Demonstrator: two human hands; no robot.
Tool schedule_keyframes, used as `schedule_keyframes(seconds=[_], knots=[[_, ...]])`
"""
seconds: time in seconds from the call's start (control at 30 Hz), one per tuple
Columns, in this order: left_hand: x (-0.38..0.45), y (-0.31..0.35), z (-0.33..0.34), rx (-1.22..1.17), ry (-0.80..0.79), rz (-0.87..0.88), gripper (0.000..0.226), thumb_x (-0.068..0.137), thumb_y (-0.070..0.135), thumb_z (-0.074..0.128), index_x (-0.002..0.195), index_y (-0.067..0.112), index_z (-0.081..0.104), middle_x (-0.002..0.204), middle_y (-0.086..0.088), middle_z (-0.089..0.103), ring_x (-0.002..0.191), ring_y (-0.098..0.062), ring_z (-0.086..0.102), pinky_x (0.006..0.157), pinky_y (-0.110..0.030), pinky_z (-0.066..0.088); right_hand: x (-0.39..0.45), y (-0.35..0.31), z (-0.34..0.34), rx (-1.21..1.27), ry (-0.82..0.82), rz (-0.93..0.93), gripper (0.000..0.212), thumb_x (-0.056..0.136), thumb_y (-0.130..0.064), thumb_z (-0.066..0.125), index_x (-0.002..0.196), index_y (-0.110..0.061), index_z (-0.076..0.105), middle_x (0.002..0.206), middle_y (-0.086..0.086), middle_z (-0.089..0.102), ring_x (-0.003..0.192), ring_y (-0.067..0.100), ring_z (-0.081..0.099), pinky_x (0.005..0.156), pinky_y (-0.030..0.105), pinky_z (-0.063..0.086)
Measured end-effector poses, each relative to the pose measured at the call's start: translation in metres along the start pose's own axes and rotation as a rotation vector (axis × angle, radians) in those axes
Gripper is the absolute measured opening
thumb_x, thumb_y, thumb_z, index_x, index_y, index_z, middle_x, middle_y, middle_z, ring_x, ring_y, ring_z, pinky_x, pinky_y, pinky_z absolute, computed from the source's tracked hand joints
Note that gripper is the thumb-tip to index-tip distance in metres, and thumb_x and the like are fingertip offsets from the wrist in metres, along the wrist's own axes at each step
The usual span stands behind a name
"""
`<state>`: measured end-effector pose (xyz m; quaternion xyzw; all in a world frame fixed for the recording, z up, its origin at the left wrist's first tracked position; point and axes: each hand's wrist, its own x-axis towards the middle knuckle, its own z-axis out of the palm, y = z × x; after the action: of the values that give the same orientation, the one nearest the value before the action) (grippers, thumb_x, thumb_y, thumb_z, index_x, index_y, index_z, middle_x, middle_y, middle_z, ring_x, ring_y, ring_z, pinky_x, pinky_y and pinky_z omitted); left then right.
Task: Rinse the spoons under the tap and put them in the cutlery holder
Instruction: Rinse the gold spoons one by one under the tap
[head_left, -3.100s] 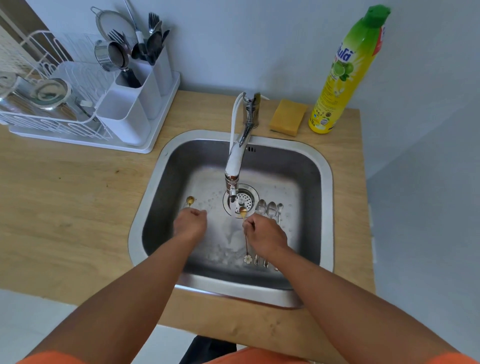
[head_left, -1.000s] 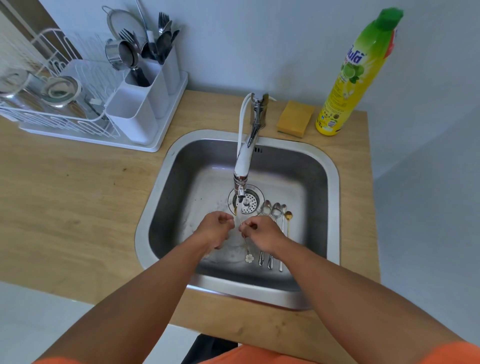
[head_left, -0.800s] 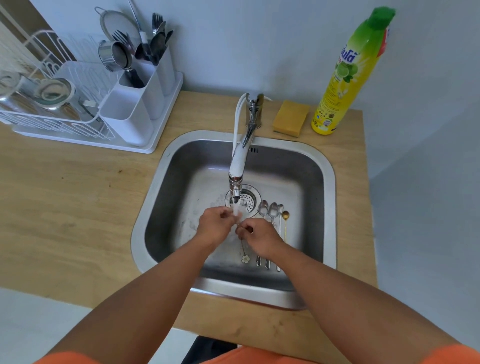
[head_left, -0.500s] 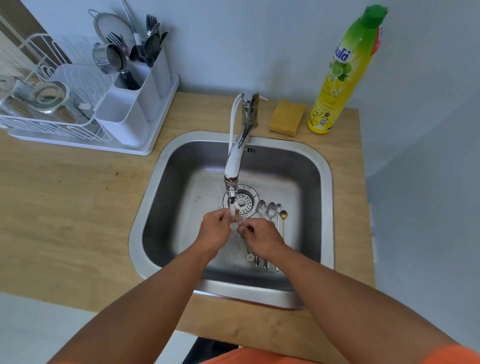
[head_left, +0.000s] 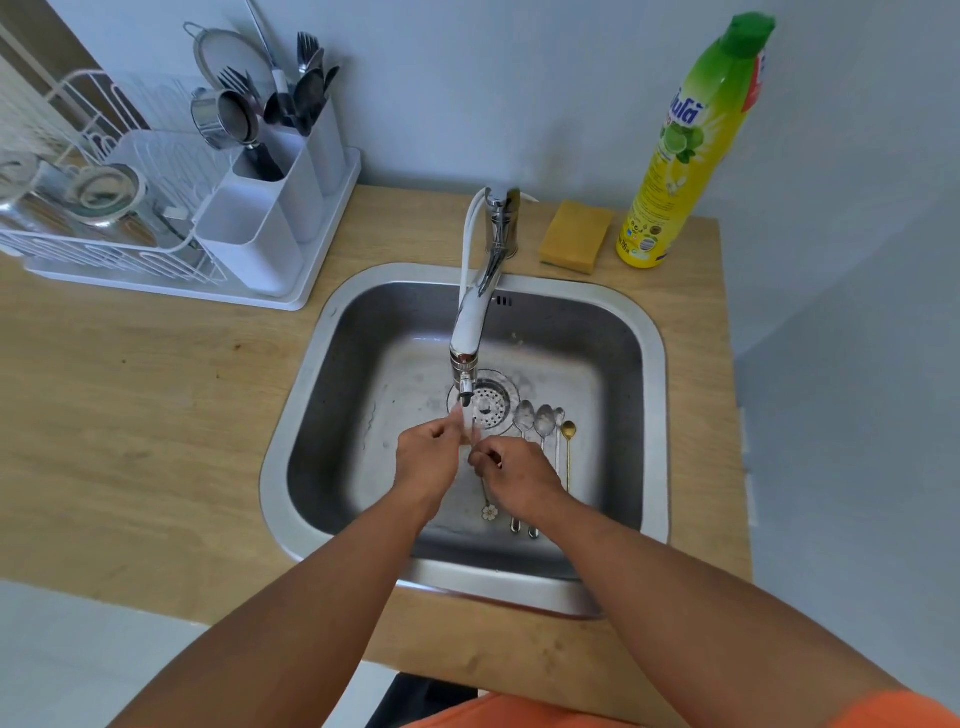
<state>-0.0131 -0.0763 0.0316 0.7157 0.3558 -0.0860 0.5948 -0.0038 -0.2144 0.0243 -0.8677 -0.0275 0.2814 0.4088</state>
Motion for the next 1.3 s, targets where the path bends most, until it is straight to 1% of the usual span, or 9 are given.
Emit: schedule_keyframes(seconds=[0.1, 0.2, 0.27, 0.47, 0.63, 0.87, 1.0, 1.1, 1.3], knots=[[-0.001, 0.002, -0.004, -0.109, -0.086, -0.093, 0.039, 0.101, 0.048, 0.060, 0.084, 0.021, 0.082, 0.068, 0.011, 0.075, 0.049, -0.006, 0.042, 0.042, -0.021, 0.035, 0.000, 0.004, -0.003, -0.017, -0.016, -0.016, 0.020, 0.102, -0.039, 0.056, 0.090, -0.031, 0.070, 0.083, -0.007, 0.071, 0.078, 0.018, 0.068, 0.076, 0.039, 0.056], [0.000, -0.001, -0.010, -0.215, -0.150, -0.177, 0.039, 0.094, 0.055, 0.068, 0.089, 0.019, 0.082, 0.077, 0.005, 0.076, 0.052, -0.007, 0.041, 0.041, -0.023, 0.030, 0.001, 0.006, -0.005, -0.058, -0.011, -0.059, 0.019, 0.101, -0.041, 0.054, 0.088, -0.036, 0.067, 0.076, -0.010, 0.066, 0.072, 0.015, 0.064, 0.071, 0.036, 0.054], [0.000, -0.001, -0.012, -0.264, -0.144, -0.212, 0.042, 0.087, 0.060, 0.073, 0.075, 0.021, 0.081, 0.067, 0.005, 0.066, 0.050, -0.008, 0.040, 0.041, -0.022, 0.027, 0.002, 0.005, -0.005, -0.117, -0.003, -0.111, 0.016, 0.101, -0.040, 0.053, 0.091, -0.036, 0.066, 0.076, -0.013, 0.063, 0.074, 0.016, 0.062, 0.071, 0.036, 0.053], [-0.002, 0.005, -0.014, -0.204, -0.144, -0.223, 0.046, 0.080, 0.068, 0.073, 0.065, 0.025, 0.079, 0.072, 0.004, 0.070, 0.049, -0.008, 0.040, 0.041, -0.022, 0.026, 0.000, 0.006, 0.001, -0.269, 0.027, -0.225, 0.017, 0.104, -0.037, 0.049, 0.095, -0.034, 0.063, 0.095, -0.013, 0.065, 0.086, 0.017, 0.060, 0.070, 0.034, 0.049], [0.000, 0.009, -0.014, -0.312, -0.160, -0.252, 0.040, 0.095, 0.056, 0.066, 0.088, 0.019, 0.078, 0.082, 0.005, 0.077, 0.048, -0.006, 0.043, 0.039, -0.021, 0.028, 0.001, 0.002, -0.002, -0.245, 0.055, -0.201, 0.019, 0.105, -0.037, 0.048, 0.100, -0.034, 0.066, 0.101, -0.013, 0.067, 0.089, 0.018, 0.062, 0.074, 0.037, 0.053], [-0.001, 0.001, -0.015, -0.406, -0.269, -0.251, 0.027, 0.106, 0.024, 0.058, 0.121, 0.009, 0.074, 0.109, 0.002, 0.077, 0.053, -0.004, 0.040, 0.042, -0.017, 0.031, 0.002, -0.002, -0.008, 0.032, -0.024, -0.096, 0.023, 0.103, -0.035, 0.053, 0.083, -0.035, 0.065, 0.086, -0.009, 0.069, 0.080, 0.014, 0.064, 0.075, 0.036, 0.051], [0.001, 0.001, -0.015, -0.381, -0.278, -0.251, 0.021, 0.099, 0.024, 0.070, 0.118, 0.018, 0.074, 0.095, 0.004, 0.076, 0.050, -0.003, 0.042, 0.041, -0.019, 0.033, 0.001, -0.001, -0.009, 0.152, -0.046, -0.142, 0.024, 0.103, -0.024, 0.057, 0.083, -0.028, 0.068, 0.078, -0.013, 0.067, 0.064, -0.007, 0.056, 0.065, 0.018, 0.041], [0.004, 0.005, -0.014, -0.375, -0.251, -0.259, 0.011, 0.092, 0.032, 0.077, 0.095, 0.022, 0.074, 0.077, 0.007, 0.072, 0.046, -0.003, 0.043, 0.040, -0.020, 0.033, 0.000, -0.001, -0.007, 0.148, -0.065, -0.154, 0.021, 0.103, -0.023, 0.057, 0.087, -0.025, 0.071, 0.080, -0.015, 0.068, 0.069, -0.010, 0.057, 0.064, 0.010, 0.039], [0.016, 0.010, -0.010, -0.256, -0.091, -0.302, 0.031, 0.088, 0.047, 0.075, 0.075, 0.019, 0.073, 0.062, 0.005, 0.061, 0.046, -0.009, 0.041, 0.041, -0.023, 0.030, 0.002, 0.001, 0.003, 0.134, -0.017, -0.114, 0.018, 0.102, -0.031, 0.058, 0.089, -0.030, 0.072, 0.090, -0.008, 0.074, 0.086, 0.015, 0.068, 0.081, 0.036, 0.054]])
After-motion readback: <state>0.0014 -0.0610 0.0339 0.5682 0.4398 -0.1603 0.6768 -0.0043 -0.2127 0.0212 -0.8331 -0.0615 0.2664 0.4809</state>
